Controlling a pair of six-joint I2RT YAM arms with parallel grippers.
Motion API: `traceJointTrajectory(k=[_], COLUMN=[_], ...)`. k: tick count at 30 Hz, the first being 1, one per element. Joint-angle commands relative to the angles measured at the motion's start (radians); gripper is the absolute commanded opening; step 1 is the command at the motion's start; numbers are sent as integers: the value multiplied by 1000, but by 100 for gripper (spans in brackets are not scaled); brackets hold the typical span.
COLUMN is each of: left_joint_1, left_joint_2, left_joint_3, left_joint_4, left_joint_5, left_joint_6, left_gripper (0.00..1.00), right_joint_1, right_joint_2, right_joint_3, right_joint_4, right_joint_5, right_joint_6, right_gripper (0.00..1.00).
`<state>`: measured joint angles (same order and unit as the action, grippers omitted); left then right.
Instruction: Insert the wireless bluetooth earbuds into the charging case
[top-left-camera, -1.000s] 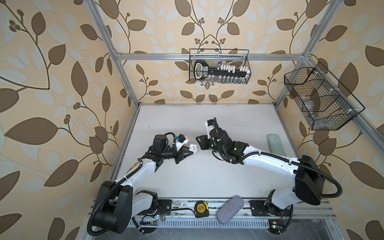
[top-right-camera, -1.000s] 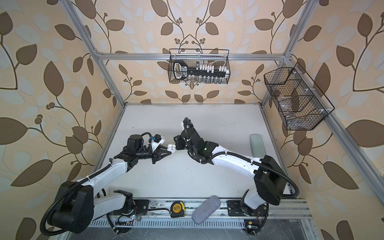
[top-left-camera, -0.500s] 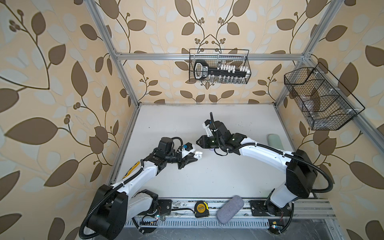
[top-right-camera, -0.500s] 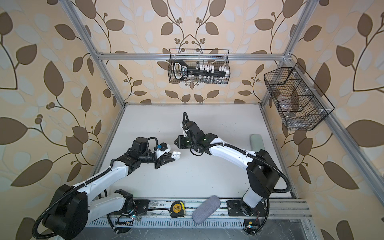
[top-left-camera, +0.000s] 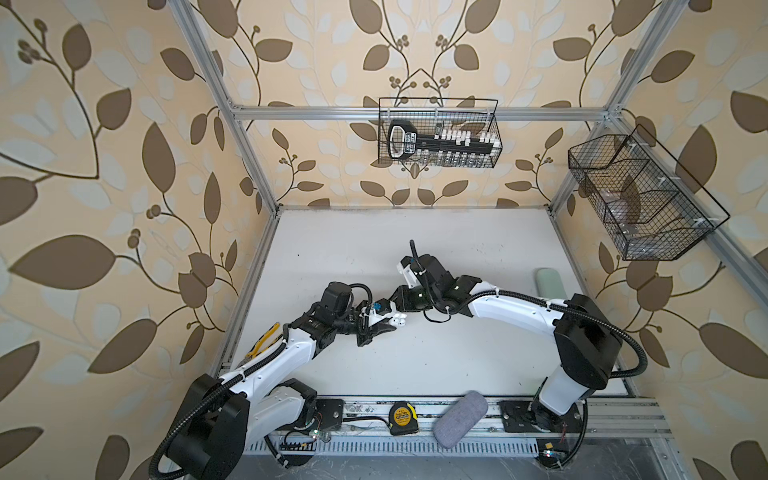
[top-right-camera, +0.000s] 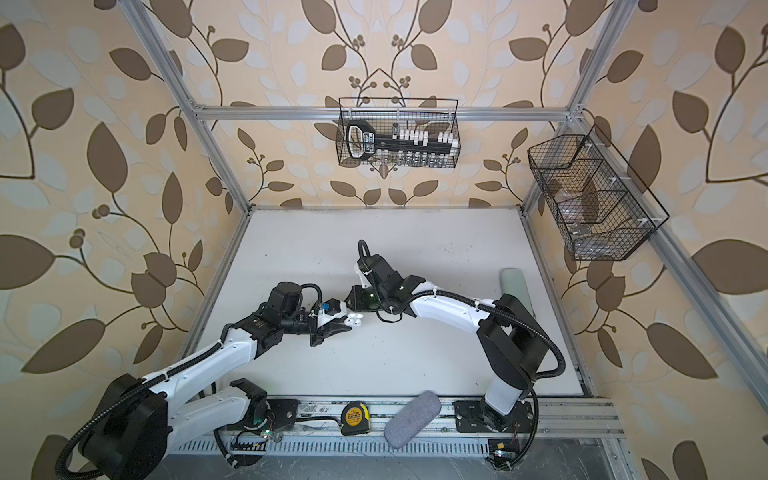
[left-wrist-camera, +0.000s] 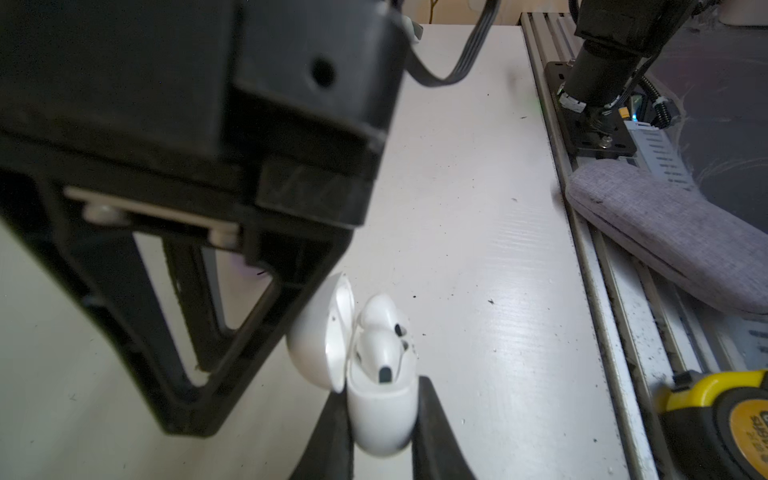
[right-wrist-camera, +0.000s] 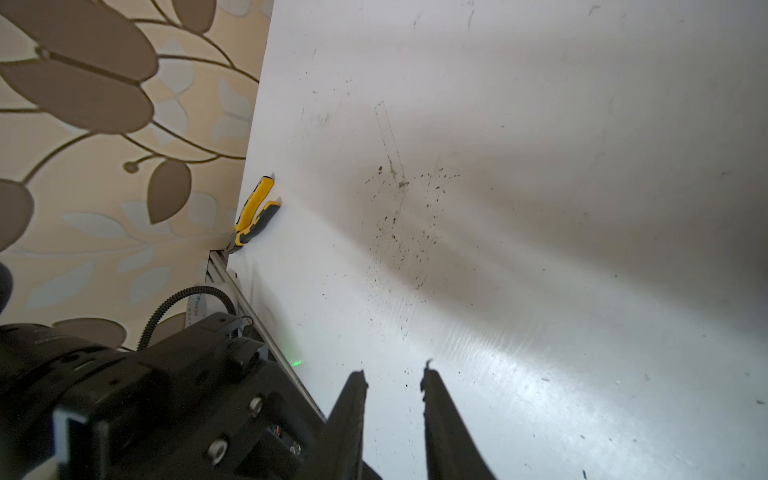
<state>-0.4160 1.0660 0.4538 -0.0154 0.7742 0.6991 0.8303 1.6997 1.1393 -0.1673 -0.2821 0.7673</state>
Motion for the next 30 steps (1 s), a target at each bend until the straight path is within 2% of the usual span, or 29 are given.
traceJointTrajectory(k=[1,13,20,24,28,30], left_joint_1=[-7,-7,-7,-7,-6,-6], left_joint_2=[-24,-8,4,23,58,80], left_joint_3=[-3,5,12,26,75,104], left_joint_4=[32,60,80,91,51,23], left_joint_5=[-10,-33,-55,-76,-72,-63], left_joint_6=[3,-36,-67,-94,-142,-161], left_gripper=[4,3,2,2,1,0], right_joint_1=[22,48,83,71,35,12], right_joint_2=[15,-90,-103,-144,-244,-280], right_joint_3=[-43,-182,-214,-235,-242,-251], right_joint_4=[20,83,149,152,63,46], right_joint_5=[-17,0,41,115,234,238], right_joint_6=[29,86,128,132,81,62], right_gripper=[26,25,25,25,28,28])
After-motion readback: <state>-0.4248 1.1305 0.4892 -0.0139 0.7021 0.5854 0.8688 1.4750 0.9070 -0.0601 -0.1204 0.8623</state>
